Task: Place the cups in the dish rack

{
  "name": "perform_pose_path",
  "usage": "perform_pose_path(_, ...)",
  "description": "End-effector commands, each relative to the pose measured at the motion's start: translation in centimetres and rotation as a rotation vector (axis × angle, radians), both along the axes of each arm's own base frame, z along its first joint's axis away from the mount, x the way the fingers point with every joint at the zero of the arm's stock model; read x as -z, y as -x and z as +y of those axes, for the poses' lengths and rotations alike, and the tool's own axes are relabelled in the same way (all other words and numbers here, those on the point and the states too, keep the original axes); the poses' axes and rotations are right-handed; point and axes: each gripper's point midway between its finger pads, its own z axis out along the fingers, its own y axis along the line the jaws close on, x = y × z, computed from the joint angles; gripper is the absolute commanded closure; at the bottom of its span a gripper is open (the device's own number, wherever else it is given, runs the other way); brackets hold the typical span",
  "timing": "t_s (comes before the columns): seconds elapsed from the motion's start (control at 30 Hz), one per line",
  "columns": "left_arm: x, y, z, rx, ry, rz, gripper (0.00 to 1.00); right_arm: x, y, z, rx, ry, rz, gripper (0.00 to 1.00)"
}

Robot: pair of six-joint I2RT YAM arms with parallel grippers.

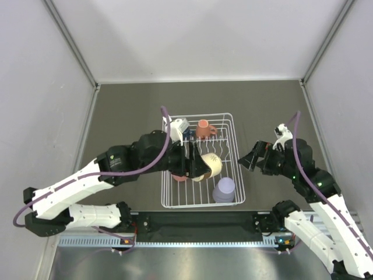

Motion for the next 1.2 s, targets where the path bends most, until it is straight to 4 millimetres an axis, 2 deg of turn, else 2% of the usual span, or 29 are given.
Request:
perform_pose_path(0.0, 1.2, -0.5, 3.3, -0.064, -0.219, 0.010, 1.00, -1.9, 0.2, -1.6, 0.026, 0.070, -0.070, 0.00)
perform_pose_path(0.03, 2.6, -0.4, 3.7, -0.062, -0.307, 0.042, 1.00, -2.1, 0.3, -1.8, 0.026, 0.076, -0.074, 0.00)
perform_pose_path(0.07, 1.5, -0.4, 3.5, -0.055, -0.304, 0.034, 1.00, -2.1, 0.4, -1.9, 0.029, 0.081, -0.077, 0.00)
perform_pose_path(0.13, 2.2, -0.4, 3.0, -0.039, -0.366, 0.066, 1.00, -2.2, 0.4, -2.0, 0.030, 0.085, -0.078, 0.01)
perform_pose_path(0.23, 2.3, -0.4, 2.6, -0.032, -0.427, 0.105, 1.00, -2.0, 0.6, -2.0, 0.029, 0.083, -0.073, 0.00)
perform_pose_path(0.43, 5.8, 0.5, 2.8, -0.027, -0.626, 0.249, 1.00, -1.8, 1.0, -2.1, 0.021, 0.088, -0.070, 0.00)
perform_pose_path(0.6, 7.3, 0.1, 2.9, -0.064, -0.680, 0.312, 1.00, -1.4, 1.2, -2.3, 0.020, 0.096, -0.069, 0.01)
perform_pose_path(0.8, 10.7, 0.8, 3.3, -0.040, -0.797, 0.475, 1.00, -0.9, 1.4, -2.4, 0.021, 0.098, -0.060, 0.00)
perform_pose_path(0.97, 12.8, 1.4, 4.0, -0.009, -0.845, 0.597, 1.00, -0.3, 1.6, -2.4, 0.019, 0.100, -0.045, 0.00)
perform_pose_path(1.17, 14.6, 1.6, 6.5, -0.048, -0.890, 0.682, 1.00, 0.5, 1.5, -2.4, 0.023, 0.103, -0.034, 0.00)
